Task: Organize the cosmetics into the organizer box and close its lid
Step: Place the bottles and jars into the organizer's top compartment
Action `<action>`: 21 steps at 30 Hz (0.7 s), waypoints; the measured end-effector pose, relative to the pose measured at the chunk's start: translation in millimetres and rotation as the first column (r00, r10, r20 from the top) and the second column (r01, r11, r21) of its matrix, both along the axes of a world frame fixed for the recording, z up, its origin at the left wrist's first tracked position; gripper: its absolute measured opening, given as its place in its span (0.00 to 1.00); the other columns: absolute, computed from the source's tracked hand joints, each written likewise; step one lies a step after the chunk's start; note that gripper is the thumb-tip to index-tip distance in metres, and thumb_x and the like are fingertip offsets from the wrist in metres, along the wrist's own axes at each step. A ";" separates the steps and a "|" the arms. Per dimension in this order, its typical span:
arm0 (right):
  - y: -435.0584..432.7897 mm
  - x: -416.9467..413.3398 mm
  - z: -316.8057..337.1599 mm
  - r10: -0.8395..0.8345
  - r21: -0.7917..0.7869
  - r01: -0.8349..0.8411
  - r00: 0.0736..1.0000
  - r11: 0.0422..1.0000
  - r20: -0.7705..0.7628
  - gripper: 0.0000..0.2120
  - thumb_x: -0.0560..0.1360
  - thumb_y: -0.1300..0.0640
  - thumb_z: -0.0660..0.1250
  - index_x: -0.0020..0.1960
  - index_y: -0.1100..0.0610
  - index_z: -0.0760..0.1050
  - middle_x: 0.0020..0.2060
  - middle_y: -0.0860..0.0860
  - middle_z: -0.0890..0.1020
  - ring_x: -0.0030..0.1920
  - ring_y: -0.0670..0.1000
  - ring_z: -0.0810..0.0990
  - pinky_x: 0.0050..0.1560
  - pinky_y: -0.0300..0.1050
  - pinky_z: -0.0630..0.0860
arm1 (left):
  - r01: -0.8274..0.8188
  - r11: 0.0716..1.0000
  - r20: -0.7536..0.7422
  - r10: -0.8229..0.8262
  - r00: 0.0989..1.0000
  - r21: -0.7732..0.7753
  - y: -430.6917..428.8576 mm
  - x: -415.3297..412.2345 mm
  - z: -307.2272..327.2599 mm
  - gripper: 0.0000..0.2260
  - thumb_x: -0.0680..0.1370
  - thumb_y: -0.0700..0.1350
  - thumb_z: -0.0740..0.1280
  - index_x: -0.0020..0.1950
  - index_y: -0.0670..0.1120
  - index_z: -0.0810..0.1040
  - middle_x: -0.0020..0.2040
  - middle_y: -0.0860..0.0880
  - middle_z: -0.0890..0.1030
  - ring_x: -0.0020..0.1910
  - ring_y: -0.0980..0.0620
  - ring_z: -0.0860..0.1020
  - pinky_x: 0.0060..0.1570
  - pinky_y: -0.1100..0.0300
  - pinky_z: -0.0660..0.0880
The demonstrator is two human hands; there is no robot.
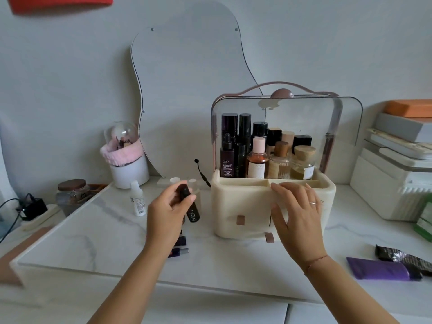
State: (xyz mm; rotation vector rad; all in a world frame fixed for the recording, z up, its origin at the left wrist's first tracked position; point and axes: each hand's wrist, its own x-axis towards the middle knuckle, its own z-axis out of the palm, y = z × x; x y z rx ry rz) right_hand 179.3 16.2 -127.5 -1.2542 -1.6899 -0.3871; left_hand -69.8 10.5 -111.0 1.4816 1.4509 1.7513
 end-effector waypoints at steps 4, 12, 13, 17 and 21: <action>-0.7 -3.3 0.5 -0.021 -0.001 0.021 1.000 1.000 -0.023 0.15 0.73 0.58 0.63 0.59 0.55 0.76 0.53 0.51 0.76 0.59 0.53 0.68 0.70 0.48 0.55 | 0.156 0.968 0.092 -0.176 0.980 0.197 -28.1 19.2 44.9 0.15 0.73 0.37 0.70 0.57 0.48 0.79 0.49 0.50 0.84 0.50 0.58 0.82 0.52 0.69 0.74; -4.1 -2.0 2.9 -0.018 -0.027 0.018 1.000 0.999 0.001 0.18 0.71 0.63 0.66 0.60 0.55 0.75 0.54 0.51 0.77 0.60 0.53 0.67 0.70 0.50 0.56 | 0.335 0.918 -0.115 -0.317 0.941 0.212 6.2 63.2 77.0 0.15 0.75 0.38 0.68 0.60 0.50 0.77 0.54 0.50 0.82 0.53 0.56 0.80 0.56 0.63 0.75; -4.8 -1.4 3.2 -0.016 -0.034 0.016 1.000 0.999 0.003 0.19 0.71 0.64 0.68 0.61 0.55 0.75 0.54 0.51 0.77 0.60 0.53 0.67 0.70 0.50 0.56 | 0.341 0.924 -0.147 -0.318 0.937 0.174 14.0 65.3 74.6 0.15 0.75 0.39 0.68 0.60 0.51 0.77 0.54 0.50 0.82 0.54 0.56 0.80 0.57 0.60 0.75; -5.4 -1.3 3.3 -0.018 -0.049 0.019 1.000 0.999 0.007 0.22 0.68 0.66 0.70 0.61 0.56 0.75 0.54 0.51 0.77 0.60 0.52 0.67 0.70 0.50 0.57 | 0.323 0.946 -0.237 -0.315 0.919 -0.003 39.7 63.5 60.1 0.15 0.76 0.43 0.68 0.59 0.57 0.76 0.52 0.53 0.82 0.54 0.56 0.79 0.59 0.53 0.75; -4.0 -4.1 2.9 -0.019 -0.043 0.018 1.000 0.999 -0.006 0.23 0.66 0.68 0.71 0.61 0.56 0.75 0.54 0.51 0.77 0.60 0.52 0.67 0.71 0.50 0.56 | 0.260 0.964 -0.194 -0.267 0.944 -0.064 53.3 59.6 54.9 0.17 0.75 0.45 0.69 0.64 0.53 0.75 0.58 0.51 0.80 0.59 0.54 0.77 0.62 0.55 0.73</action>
